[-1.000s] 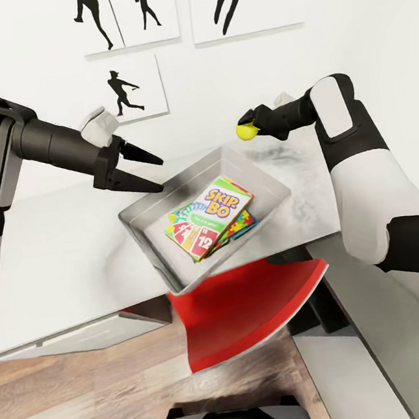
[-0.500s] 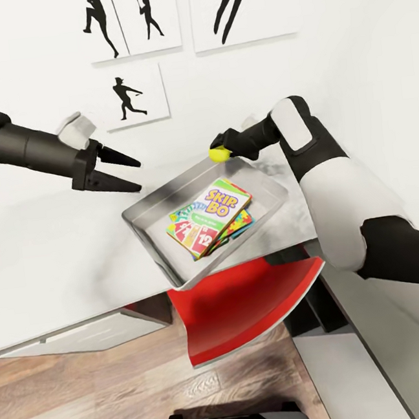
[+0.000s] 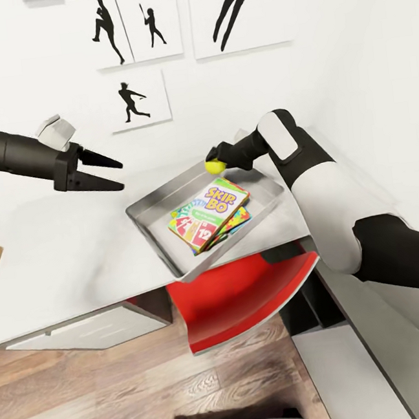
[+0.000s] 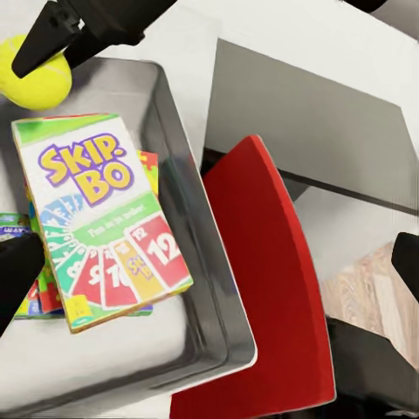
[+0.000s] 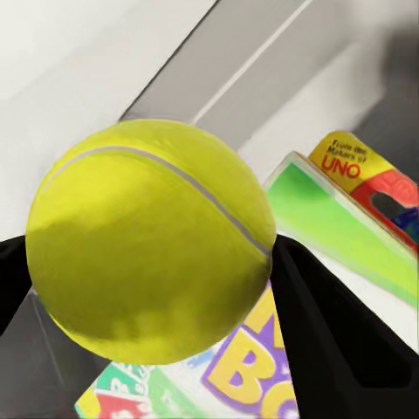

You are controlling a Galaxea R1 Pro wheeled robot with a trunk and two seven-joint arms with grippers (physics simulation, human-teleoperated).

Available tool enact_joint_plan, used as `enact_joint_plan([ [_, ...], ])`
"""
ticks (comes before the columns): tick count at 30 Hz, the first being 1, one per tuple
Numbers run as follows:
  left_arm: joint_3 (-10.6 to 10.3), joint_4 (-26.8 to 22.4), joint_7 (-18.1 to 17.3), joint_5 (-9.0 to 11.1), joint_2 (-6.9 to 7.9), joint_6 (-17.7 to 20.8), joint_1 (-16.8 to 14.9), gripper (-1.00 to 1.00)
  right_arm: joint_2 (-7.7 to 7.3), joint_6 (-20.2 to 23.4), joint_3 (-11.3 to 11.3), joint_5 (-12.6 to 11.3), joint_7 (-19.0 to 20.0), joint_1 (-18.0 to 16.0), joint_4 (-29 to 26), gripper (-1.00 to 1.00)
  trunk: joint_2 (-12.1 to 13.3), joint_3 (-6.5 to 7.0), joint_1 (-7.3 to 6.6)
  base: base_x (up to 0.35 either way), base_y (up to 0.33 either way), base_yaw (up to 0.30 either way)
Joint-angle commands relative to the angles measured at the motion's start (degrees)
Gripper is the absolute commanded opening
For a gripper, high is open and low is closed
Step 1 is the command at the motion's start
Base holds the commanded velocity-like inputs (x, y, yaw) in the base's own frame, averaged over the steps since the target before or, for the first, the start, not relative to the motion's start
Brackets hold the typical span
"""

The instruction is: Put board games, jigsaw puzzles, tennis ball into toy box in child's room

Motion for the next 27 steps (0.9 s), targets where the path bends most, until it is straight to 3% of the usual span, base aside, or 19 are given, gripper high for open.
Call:
enact_joint_plan([
  [1, -0.14, 0.27, -0.05, 0.22, 0.09, 0.61, 0.01, 1.0, 0.01, 0.2, 0.12, -0.7, -0.72, -0.05, -0.01, -1.0, -0.09, 0.01, 0.03, -0.072, 0.0, 0.0],
  [7, -0.06, 2.79, -0.05, 0.22, 0.3, 0.61, 0.14, 1.0, 0.01, 0.04, 1.65, -0.71, -0.81, -0.03, 0.02, -1.0, -0.09, 0.57, 0.03, -0.027, 0.0, 0.06],
  [13, 0.33, 7.61, -0.05, 0.39, 3.15, 0.61, 0.16, 1.0, 0.01, -0.37, 2.57, -0.71, -0.83, -0.03, 0.02, -1.0, -0.09, 1.14, 0.03, -0.002, 0.0, 0.109],
  [18, 0.99, 14.94, -0.05, 0.61, 5.81, 0.38, 0.28, 1.0, 0.01, -0.85, 2.66, -0.95, -0.79, -0.01, 0.02, -1.0, -0.09, 1.62, 0.03, 0.0, 0.0, 0.115],
  [22, 1.15, 21.29, -0.05, 0.64, 6.5, -0.28, 0.38, 1.0, 0.01, -2.07, 2.71, -1.06, -0.77, 0.01, 0.18, -1.0, -0.09, 1.99, 0.03, 0.0, 0.0, 0.118],
  [24, 2.01, 25.51, -0.05, 0.68, 6.86, -1.14, 0.46, 1.0, 0.01, -2.39, 2.74, -1.16, -0.71, 0.0, 0.87, -1.0, -0.09, 2.18, 0.03, 0.0, 0.0, 0.118],
  [25, 3.49, 28.21, -0.05, 0.77, 7.19, -1.65, 0.51, 1.0, 0.01, -2.5, 2.75, -1.22, -0.7, 0.01, 1.48, -1.0, -0.09, 2.28, 0.03, 0.0, 0.0, 0.119],
  [27, 4.66, 30.22, -0.05, 0.84, 7.4, -2.0, 0.57, 1.0, 0.01, -2.55, 2.75, -1.25, -0.69, 0.02, 2.18, -1.0, -0.09, 2.47, 0.03, 0.0, 0.0, 0.119],
])
